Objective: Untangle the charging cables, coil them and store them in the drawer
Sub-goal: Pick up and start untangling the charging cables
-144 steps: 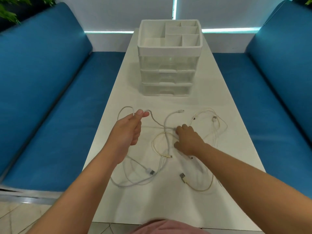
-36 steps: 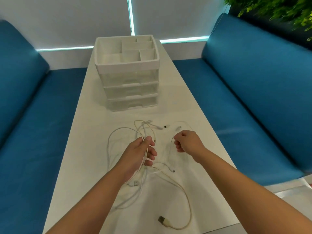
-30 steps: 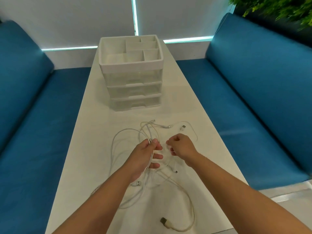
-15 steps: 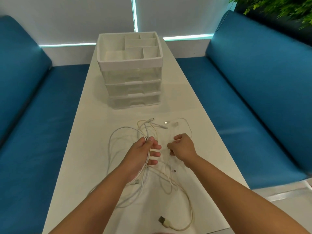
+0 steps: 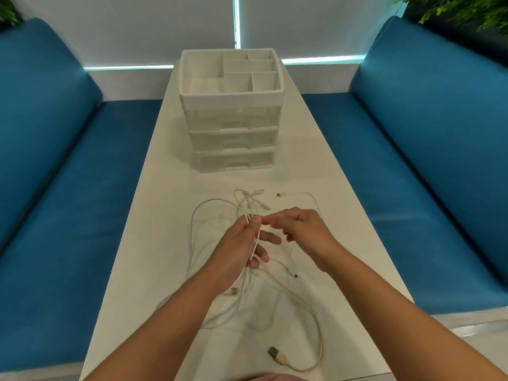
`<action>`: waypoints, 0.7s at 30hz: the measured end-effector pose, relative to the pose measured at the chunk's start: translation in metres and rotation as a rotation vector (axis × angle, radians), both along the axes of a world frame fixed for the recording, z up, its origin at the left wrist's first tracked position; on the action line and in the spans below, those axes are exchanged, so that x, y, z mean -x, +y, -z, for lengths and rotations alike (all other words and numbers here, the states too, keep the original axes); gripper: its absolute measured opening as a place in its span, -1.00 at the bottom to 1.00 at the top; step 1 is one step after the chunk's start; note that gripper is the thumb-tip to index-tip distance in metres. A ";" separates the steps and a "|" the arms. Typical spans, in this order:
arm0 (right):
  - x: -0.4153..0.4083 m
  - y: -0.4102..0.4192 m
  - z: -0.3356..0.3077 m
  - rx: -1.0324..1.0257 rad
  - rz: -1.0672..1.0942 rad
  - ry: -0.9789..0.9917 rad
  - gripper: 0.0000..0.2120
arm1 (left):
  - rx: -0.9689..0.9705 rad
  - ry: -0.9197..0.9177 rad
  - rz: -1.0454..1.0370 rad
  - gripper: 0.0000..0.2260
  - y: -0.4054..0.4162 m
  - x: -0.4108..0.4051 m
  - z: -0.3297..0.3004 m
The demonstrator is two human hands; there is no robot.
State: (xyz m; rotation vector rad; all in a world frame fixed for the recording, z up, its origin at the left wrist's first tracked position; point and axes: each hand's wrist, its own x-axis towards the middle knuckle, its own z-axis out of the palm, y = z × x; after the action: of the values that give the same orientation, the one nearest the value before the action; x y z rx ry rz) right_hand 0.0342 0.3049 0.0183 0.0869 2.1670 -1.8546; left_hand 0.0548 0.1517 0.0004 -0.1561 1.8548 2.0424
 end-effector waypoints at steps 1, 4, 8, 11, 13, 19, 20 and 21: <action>0.003 -0.001 -0.003 -0.016 0.025 -0.022 -0.84 | 0.038 0.023 0.017 -0.72 0.000 -0.002 0.000; 0.013 -0.015 -0.014 -0.048 -0.102 -0.141 -0.67 | 0.103 0.073 0.094 -0.75 0.004 -0.012 0.002; 0.020 -0.037 -0.022 -0.027 -0.208 -0.219 -0.74 | 0.159 0.094 0.200 -0.76 0.007 -0.026 0.008; 0.019 -0.043 -0.020 0.201 -0.192 -0.228 -0.88 | 0.197 0.111 0.216 -0.76 -0.005 -0.031 0.008; 0.016 -0.046 -0.015 0.221 -0.190 -0.193 -0.87 | 0.187 0.069 0.256 -0.67 -0.017 -0.028 0.004; 0.009 -0.049 -0.013 0.226 -0.154 -0.132 -0.74 | -0.297 -0.185 -0.318 -0.29 -0.052 0.012 -0.017; 0.007 -0.049 -0.013 0.190 -0.186 -0.135 -0.73 | -0.361 -0.155 -0.416 -0.40 -0.054 0.019 -0.023; 0.005 -0.050 -0.012 0.128 -0.220 -0.129 -0.71 | -0.423 -0.132 -0.474 -0.53 -0.055 0.024 -0.029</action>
State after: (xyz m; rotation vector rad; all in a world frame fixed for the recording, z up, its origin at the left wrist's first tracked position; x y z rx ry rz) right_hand 0.0295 0.2546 0.0300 -0.0547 1.8849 -1.8045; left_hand 0.0310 0.0972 0.0291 -0.6467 1.3560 2.6143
